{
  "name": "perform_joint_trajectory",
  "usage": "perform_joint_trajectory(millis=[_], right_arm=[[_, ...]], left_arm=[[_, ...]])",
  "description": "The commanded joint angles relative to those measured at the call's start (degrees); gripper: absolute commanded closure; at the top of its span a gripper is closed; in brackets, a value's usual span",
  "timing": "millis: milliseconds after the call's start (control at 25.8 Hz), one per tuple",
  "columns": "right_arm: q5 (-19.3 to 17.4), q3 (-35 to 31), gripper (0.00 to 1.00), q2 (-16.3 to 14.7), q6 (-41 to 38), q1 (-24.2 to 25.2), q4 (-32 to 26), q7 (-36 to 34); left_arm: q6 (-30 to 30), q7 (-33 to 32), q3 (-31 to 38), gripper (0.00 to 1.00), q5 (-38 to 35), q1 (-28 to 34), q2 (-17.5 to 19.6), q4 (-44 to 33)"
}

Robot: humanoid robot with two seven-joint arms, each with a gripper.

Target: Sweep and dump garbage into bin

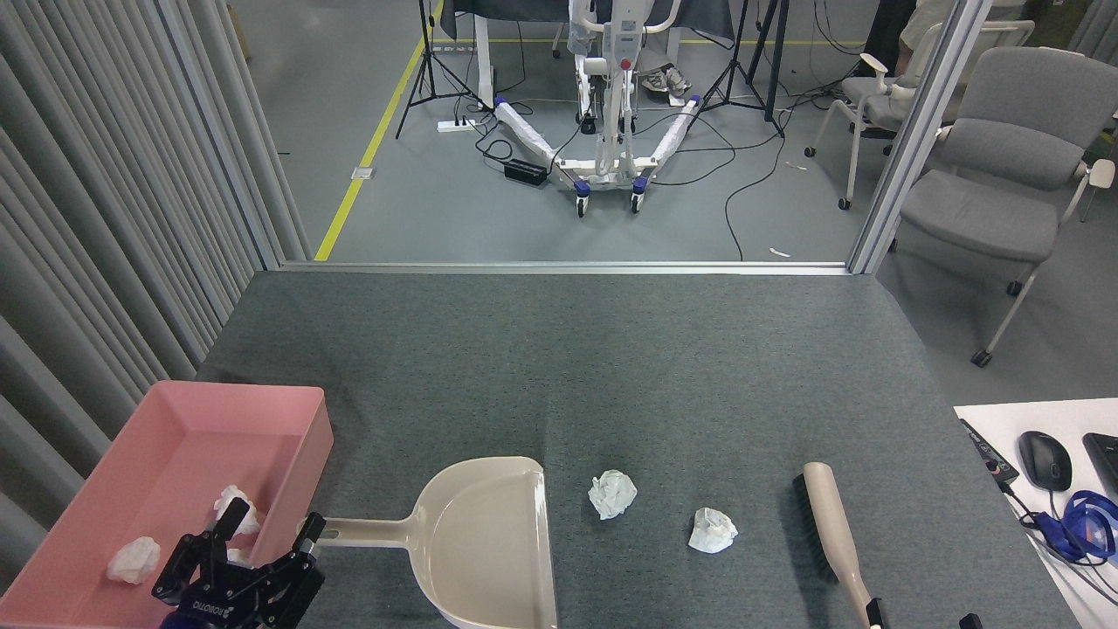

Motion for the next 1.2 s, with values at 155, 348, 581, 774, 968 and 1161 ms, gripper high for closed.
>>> perform_joint_trajectory(millis=[155, 348, 581, 774, 968, 1161], right_arm=[[0.09, 0.17, 0.02, -0.09, 0.0, 0.35, 0.17, 0.09], [0.0, 0.35, 0.02, -0.35, 0.35, 0.09, 1.23, 0.08], [0.0, 2.63, 0.02, -0.44, 1.14, -0.44, 3.6, 0.0], [0.0, 4.65, 0.02, -0.09, 1.23, -1.14, 5.36, 0.0], [-0.09, 5.71, 0.02, 0.09, 1.93, -1.93, 7.03, -0.09], [-0.62, 5.71, 0.02, -0.18, 2.19, -3.17, 9.23, -0.18]], left_arm=[[-1.93, -0.25, -1.01, 0.01, 9.25, 4.39, -0.22, -4.68], [-2.89, -0.34, -5.14, 0.01, 12.6, 4.83, -2.5, -4.68], [-1.93, -1.13, -7.69, 0.01, 15.23, 4.92, -6.54, -4.59], [-0.26, -2.45, -8.04, 0.01, 19.1, 4.83, -6.72, -2.04], [0.01, -2.45, -9.19, 0.02, 20.86, 4.13, -6.81, 0.68], [2.2, -2.36, -9.36, 0.12, 26.31, 2.2, -6.89, 4.81]])
